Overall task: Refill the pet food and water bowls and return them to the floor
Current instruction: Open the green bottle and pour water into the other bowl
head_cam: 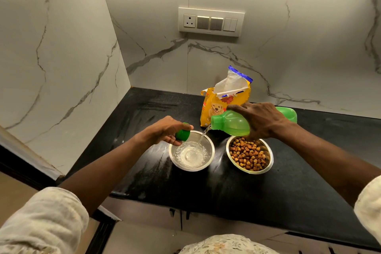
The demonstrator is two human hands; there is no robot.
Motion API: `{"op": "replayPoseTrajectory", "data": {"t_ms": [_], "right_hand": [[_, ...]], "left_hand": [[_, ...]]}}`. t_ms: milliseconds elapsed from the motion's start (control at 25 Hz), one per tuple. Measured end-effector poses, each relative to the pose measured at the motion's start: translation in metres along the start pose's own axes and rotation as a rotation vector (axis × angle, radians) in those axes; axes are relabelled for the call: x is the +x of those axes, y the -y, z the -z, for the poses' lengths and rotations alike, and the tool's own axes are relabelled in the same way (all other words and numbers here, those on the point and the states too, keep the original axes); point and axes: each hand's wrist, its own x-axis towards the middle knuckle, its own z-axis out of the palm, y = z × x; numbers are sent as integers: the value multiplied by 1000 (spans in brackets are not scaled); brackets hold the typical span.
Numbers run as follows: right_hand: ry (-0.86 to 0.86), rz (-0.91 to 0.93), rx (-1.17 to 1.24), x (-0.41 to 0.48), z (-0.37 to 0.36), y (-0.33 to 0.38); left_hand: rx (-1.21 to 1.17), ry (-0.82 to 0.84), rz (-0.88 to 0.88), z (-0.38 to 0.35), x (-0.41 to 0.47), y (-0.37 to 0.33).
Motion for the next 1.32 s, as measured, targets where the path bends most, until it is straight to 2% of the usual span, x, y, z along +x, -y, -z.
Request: {"op": "replayPoseTrajectory", "data": {"t_ms": [760,1000,1160,1320], "right_hand": [[-1,0,-2,7,0,1],[-54,-46,259,3,-17,18],[-121,-99,563,0,-23,28],[-145,-117,680,-3,-29,25]], "left_hand": [[-28,9,-130,2,-6,-8],[-113,41,-275,-3,-23,-25],[-58,74,-334,-10,-28,-45],[-6,46,-373,-18,-31,-73]]}}
